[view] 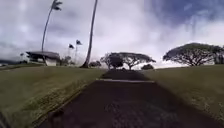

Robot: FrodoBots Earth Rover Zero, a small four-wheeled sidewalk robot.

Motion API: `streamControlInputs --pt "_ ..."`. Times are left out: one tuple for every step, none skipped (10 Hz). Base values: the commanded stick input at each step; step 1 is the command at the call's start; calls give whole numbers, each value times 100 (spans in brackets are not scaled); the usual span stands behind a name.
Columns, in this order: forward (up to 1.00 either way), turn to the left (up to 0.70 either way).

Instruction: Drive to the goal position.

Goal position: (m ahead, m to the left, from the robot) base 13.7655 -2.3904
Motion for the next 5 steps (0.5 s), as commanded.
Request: streamControlInputs --pt "50 0" --pt "50 0" --pt "50 0" --pt "50 0" --pt "50 0"
